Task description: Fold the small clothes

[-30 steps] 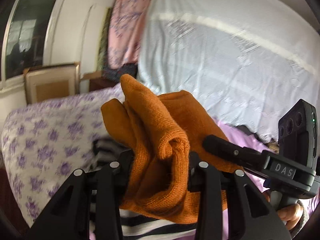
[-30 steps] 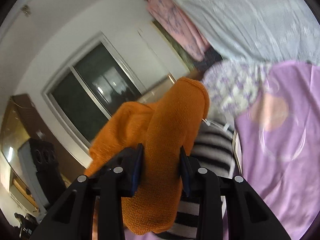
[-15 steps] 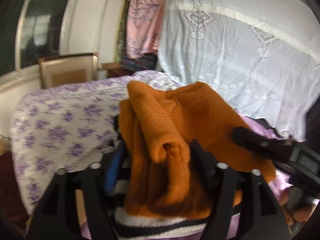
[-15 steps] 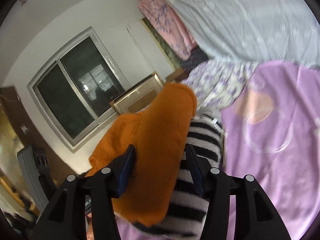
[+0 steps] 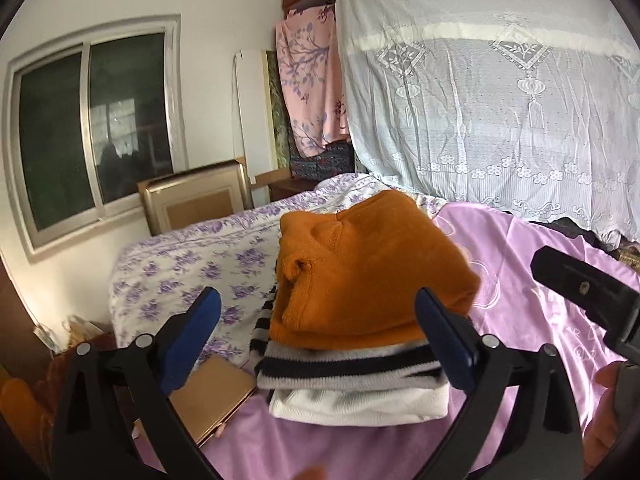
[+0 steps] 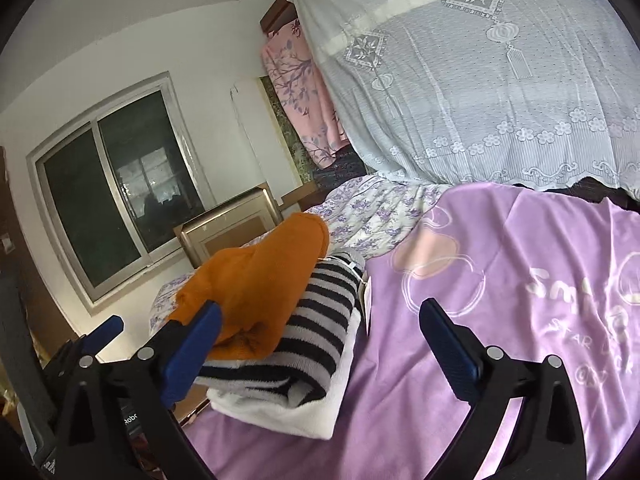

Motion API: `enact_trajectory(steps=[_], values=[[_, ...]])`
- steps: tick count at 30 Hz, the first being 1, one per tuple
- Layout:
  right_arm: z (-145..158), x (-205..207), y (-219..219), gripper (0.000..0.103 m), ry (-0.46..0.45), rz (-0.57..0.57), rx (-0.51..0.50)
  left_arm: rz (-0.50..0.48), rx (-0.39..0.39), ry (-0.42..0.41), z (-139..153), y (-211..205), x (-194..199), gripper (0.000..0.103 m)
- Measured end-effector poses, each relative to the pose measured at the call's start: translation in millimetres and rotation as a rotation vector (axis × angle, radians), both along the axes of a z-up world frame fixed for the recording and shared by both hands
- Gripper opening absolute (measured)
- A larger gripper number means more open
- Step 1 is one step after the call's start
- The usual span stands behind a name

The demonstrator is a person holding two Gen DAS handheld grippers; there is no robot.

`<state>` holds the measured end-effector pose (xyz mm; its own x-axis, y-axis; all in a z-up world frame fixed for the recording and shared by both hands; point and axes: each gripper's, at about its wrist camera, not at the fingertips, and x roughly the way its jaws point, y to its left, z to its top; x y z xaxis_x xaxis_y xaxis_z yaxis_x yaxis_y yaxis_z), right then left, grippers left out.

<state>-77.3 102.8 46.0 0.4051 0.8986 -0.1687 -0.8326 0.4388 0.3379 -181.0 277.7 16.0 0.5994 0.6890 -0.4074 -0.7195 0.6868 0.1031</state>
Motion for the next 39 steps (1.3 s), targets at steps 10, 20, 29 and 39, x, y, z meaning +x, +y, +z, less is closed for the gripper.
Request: enact_trajectory(steps=[10,20,29,39], values=[[-1,-18,-2,0.099,-0.09,0.001,-0.09,0.047,0.025,0.048,5,-14,-1,0.098],[-1,-22,0,0.1,-0.094,-0.049,-0.179,0.095,0.002,0.057,5,-7,-5,0.098],[12,-64,-17,0.1,-0.199,0.055,-0.179,0.143,-0.08,0.038,17,-7,-32,0.098],[15,-51,-23,0.1,-0.072,0.055,-0.215,0.18,-0.052,0.067,27,-27,-47,0.098]])
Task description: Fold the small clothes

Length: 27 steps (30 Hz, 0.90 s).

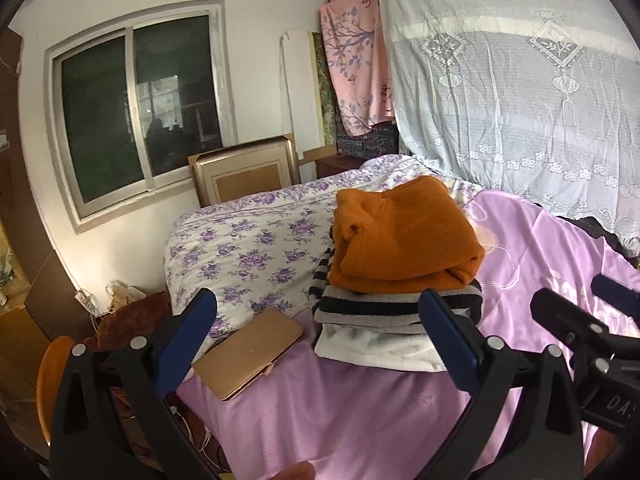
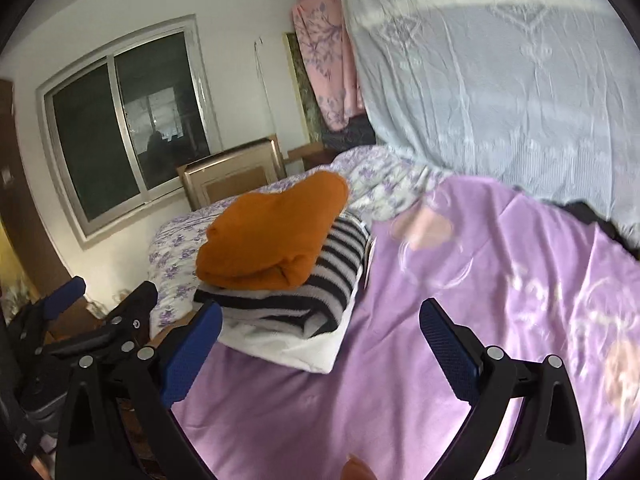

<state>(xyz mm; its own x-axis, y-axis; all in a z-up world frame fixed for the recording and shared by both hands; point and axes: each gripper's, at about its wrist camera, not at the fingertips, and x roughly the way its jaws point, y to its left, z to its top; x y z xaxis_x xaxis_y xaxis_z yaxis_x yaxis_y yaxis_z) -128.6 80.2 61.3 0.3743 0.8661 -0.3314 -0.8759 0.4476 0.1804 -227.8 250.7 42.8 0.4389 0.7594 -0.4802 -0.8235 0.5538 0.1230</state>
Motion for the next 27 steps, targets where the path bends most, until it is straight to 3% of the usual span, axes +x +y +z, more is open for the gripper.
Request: enact_trajectory(steps=[6,27], values=[[-1,-9,-3,0.1,-0.031,0.058,0.016,0.016,-0.024,-0.02,5,2,-4,0.098],[-3,-2,-3,0.1,-0.027,0.053,-0.003,0.018,-0.034,0.013,-3,9,8,0.098]])
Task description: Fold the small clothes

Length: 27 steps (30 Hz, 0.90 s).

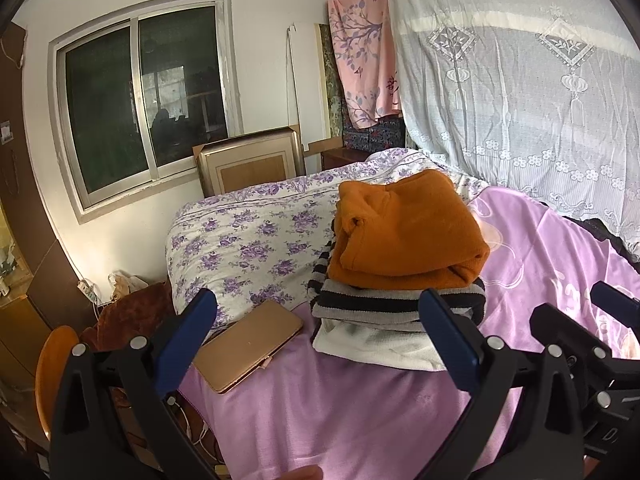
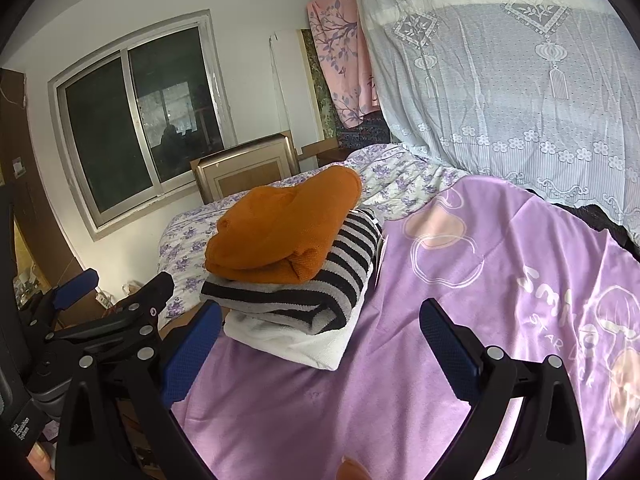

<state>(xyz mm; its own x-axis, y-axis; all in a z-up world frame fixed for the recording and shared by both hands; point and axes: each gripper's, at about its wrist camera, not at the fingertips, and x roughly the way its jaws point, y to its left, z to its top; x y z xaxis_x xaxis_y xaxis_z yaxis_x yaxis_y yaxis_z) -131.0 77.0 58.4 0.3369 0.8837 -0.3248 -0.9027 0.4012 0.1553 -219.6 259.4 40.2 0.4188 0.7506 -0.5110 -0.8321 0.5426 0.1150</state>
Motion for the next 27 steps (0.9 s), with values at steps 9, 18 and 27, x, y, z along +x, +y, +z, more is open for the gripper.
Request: enact_trajectory(steps=[9,18,27], values=[[0.3,0.3,-0.2,0.1,0.0,0.001,0.0,0.001,0.003,0.003,-1.4,0.6,0.7,0.098],[0.4,1.0,-0.7,0.1,-0.002,0.0,-0.002,0.002,0.002,0.003,-1.7,0.9,0.7,0.098],[-0.2,2.2,-2.1,0.1,-0.002,0.002,-0.001,0.002,0.002,0.004,-2.3,1.3,0.8,0.098]])
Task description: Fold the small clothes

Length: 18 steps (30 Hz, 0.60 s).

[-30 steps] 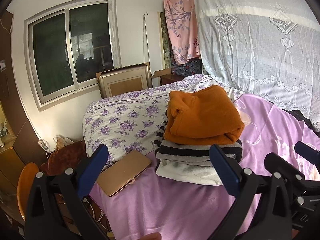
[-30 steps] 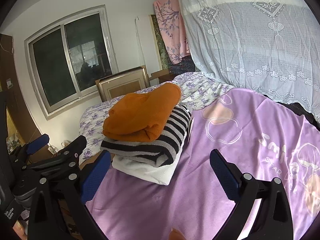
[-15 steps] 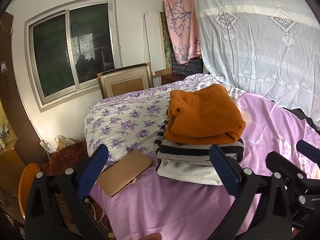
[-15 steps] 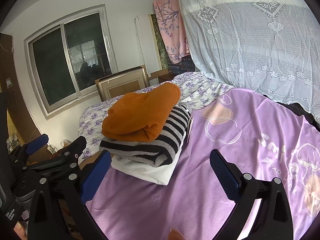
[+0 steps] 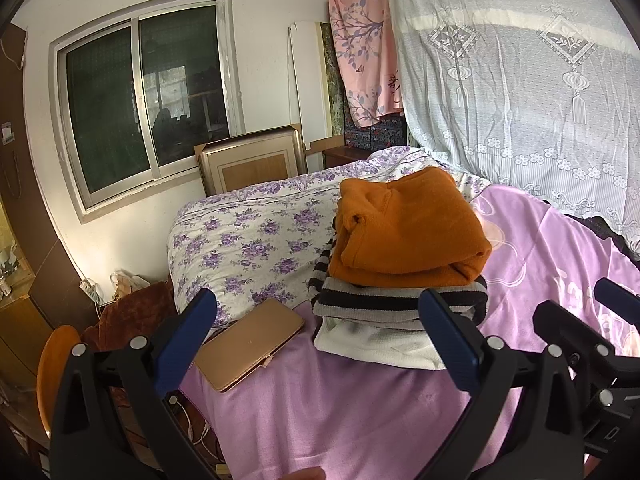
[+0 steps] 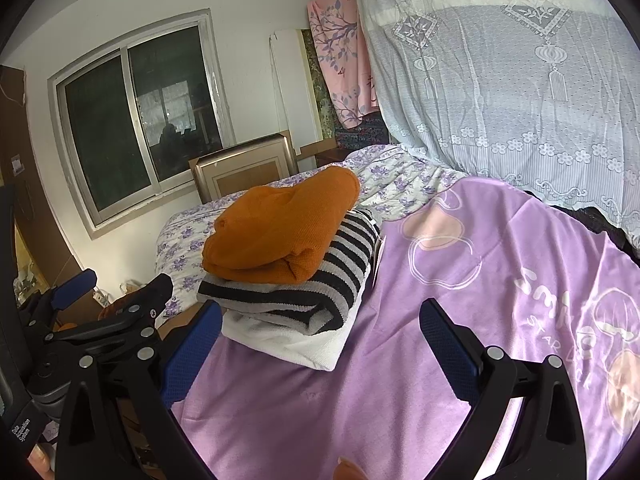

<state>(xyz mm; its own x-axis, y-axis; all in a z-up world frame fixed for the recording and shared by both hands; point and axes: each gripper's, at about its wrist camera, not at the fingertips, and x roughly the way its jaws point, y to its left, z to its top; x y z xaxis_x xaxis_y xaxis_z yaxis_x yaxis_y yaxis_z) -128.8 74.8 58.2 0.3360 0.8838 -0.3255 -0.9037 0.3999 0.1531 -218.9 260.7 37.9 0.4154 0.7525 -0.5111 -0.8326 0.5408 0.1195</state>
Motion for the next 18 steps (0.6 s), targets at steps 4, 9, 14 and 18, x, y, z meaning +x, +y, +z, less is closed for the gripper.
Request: enact_trajectory(steps=[4,9,14,18], values=[[0.1,0.0,-0.4,0.1,-0.001,0.0,0.0,0.0,-0.001,0.0,0.3,-0.3,0.2,0.098],[-0.1,0.3,-1.2,0.1,-0.001,0.001,0.0,0.0,0.001,0.002,0.4,-0.3,0.2,0.098],[-0.4,1.3,-1.7,0.1,-0.001,0.001,0.001,0.001,0.001,0.002,-0.4,-1.4,-0.3,0.098],[-0.4,0.9,-2.3,0.1,-0.002,0.002,0.0,0.0,0.0,0.001,-0.5,-1.0,-0.5,0.098]])
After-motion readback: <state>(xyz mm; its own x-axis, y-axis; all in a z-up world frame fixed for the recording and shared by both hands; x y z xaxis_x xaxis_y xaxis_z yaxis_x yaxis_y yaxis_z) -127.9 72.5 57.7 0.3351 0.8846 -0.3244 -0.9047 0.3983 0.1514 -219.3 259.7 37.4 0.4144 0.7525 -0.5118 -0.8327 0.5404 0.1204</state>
